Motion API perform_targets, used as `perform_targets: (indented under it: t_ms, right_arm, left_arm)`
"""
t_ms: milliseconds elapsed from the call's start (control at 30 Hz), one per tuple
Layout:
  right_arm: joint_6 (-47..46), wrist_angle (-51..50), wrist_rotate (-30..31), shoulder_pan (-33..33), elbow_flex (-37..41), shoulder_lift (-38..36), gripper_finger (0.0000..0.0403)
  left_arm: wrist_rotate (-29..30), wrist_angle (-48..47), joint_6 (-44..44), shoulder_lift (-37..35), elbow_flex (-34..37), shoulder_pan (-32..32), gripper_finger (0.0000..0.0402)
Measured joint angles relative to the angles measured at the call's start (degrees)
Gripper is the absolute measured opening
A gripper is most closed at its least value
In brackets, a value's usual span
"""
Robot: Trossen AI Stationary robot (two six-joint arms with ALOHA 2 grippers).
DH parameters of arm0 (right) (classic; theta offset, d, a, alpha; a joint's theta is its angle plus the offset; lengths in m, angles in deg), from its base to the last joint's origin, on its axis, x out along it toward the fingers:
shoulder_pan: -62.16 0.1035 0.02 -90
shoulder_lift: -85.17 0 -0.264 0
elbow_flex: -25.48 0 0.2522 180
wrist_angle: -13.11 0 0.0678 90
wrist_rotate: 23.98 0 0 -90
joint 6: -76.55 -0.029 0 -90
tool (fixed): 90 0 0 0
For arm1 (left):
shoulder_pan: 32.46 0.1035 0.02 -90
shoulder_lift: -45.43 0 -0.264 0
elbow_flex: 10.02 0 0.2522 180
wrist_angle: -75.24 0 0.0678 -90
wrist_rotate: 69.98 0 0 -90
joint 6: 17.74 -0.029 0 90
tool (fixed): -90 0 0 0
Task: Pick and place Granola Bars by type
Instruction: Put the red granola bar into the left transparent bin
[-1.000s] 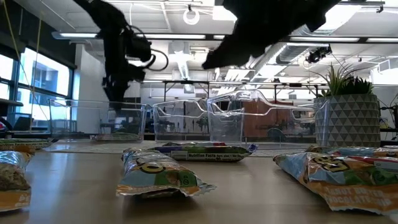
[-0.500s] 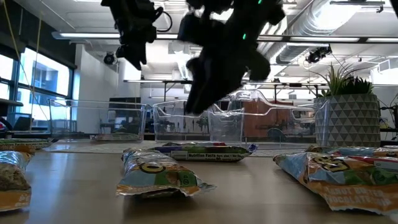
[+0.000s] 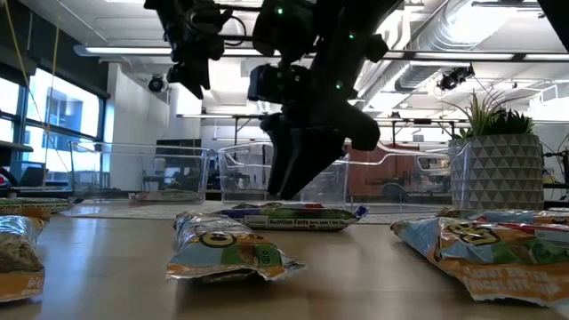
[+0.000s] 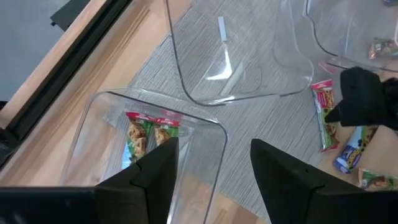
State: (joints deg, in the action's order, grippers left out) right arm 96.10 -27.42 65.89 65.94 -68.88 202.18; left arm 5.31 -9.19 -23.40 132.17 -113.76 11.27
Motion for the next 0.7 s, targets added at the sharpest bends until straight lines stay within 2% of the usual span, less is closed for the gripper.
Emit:
perform_targets:
  t_ms: [267, 467, 700]
  right_arm:
    - [-0.17, 1.36, -2.25, -1.76, 3.9, -0.02, 0.0169]
    - [-0.78, 1.65, -0.45, -1.47, 4.43, -0.09, 0.0168]
    - [-3.11, 1.71, -4.3, -1.54, 4.52, -0.09, 0.0123]
  left_arm:
    - [-0.1, 0.17, -0.27, 0.0, 0.02, 0.0, 0.0195]
    - [-0.16, 0.22, -0.57, 0.0, 0.02, 0.0, 0.0195]
    - [-0.23, 0.19, -0.53, 0.0, 0.02, 0.0, 0.0195]
